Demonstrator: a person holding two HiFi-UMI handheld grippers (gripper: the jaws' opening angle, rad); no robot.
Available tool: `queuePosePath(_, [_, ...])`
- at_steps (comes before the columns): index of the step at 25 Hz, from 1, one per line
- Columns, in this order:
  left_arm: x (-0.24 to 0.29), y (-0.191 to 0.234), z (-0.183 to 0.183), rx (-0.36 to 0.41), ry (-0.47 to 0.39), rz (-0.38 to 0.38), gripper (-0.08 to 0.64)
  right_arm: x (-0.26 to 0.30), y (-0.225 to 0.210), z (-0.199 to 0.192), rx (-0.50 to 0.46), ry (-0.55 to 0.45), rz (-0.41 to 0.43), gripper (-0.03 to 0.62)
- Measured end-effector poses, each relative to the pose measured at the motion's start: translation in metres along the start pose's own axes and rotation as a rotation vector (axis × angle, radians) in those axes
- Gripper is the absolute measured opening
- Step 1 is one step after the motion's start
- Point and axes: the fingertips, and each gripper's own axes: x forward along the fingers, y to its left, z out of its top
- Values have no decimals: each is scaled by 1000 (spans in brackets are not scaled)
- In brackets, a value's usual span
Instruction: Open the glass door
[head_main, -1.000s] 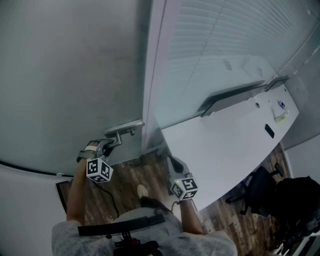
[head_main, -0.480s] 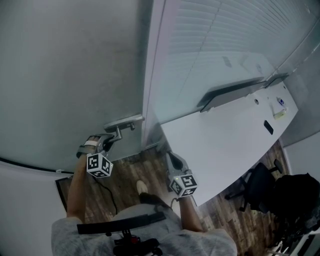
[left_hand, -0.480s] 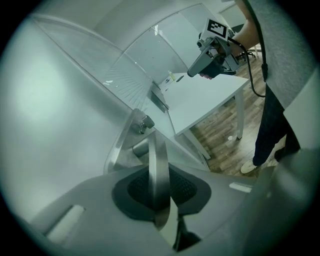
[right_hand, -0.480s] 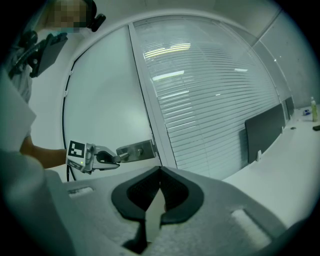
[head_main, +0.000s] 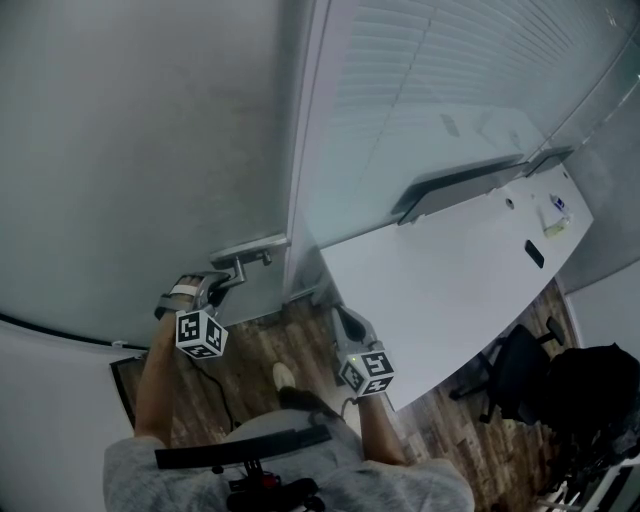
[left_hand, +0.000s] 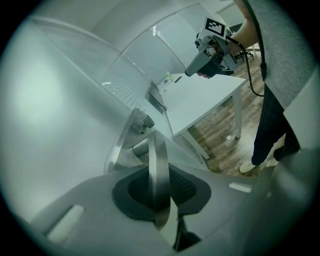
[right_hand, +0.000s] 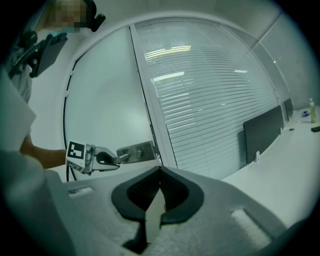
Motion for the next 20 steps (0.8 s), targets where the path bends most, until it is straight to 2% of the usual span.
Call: queuePosePath(20, [-20,-32,13,43,-37,-14,51,-28,16,-12,-9,-12,-12,2])
